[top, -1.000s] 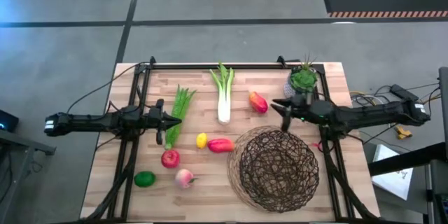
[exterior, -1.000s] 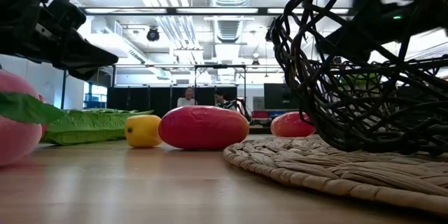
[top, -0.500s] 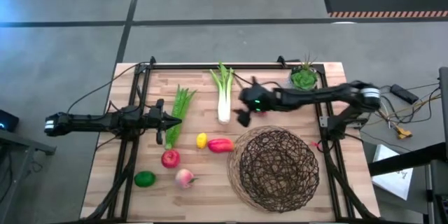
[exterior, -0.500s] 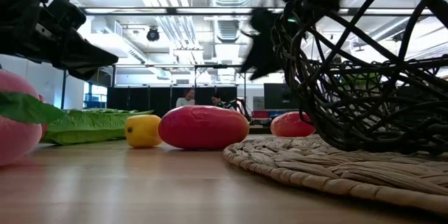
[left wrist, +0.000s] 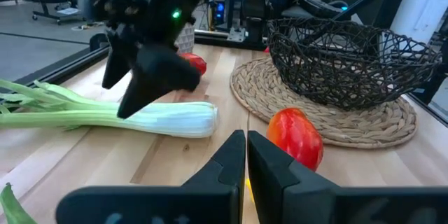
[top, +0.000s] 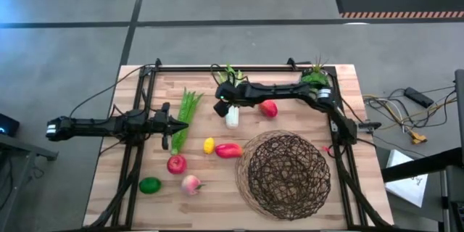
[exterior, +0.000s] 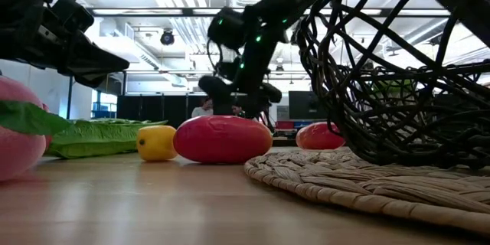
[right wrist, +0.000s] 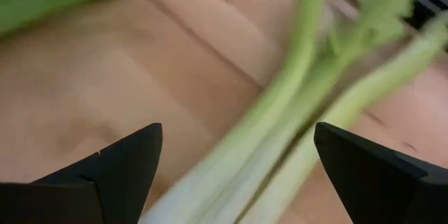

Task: Build produce basket
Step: Put the celery into the wire basket

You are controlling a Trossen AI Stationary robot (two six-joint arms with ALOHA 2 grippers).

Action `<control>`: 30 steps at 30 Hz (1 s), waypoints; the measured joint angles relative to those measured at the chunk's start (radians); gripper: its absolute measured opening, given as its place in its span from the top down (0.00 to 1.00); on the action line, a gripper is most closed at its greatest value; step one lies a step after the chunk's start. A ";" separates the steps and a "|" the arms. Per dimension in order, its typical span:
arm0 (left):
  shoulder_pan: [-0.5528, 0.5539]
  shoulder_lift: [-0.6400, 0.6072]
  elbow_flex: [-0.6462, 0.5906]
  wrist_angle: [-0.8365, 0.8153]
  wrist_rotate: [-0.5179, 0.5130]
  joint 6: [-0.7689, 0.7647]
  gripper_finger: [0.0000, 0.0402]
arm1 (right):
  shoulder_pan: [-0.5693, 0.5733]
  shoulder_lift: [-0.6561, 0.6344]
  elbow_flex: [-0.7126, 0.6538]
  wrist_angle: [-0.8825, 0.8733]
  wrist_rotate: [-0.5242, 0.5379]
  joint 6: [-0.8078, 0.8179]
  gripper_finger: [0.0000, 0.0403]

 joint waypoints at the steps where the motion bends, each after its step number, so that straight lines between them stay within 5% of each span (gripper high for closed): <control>1: 0.000 0.001 0.000 0.000 0.000 0.000 1.00 | -0.003 0.022 0.024 -0.032 0.007 0.018 0.09; 9: 0.000 0.000 0.000 0.000 0.000 0.000 1.00 | -0.014 0.165 0.167 -0.176 0.013 0.077 0.13; 16: 0.000 -0.001 0.000 -0.001 -0.001 0.000 1.00 | -0.013 0.212 0.220 -0.239 0.013 0.022 0.38; 25: 0.000 -0.001 0.000 0.000 -0.002 0.000 1.00 | 0.081 0.067 0.084 -0.267 0.089 -0.089 0.85; 30: 0.000 -0.001 0.000 -0.001 -0.001 0.000 1.00 | 0.200 -0.112 0.005 -0.250 0.233 -0.163 0.91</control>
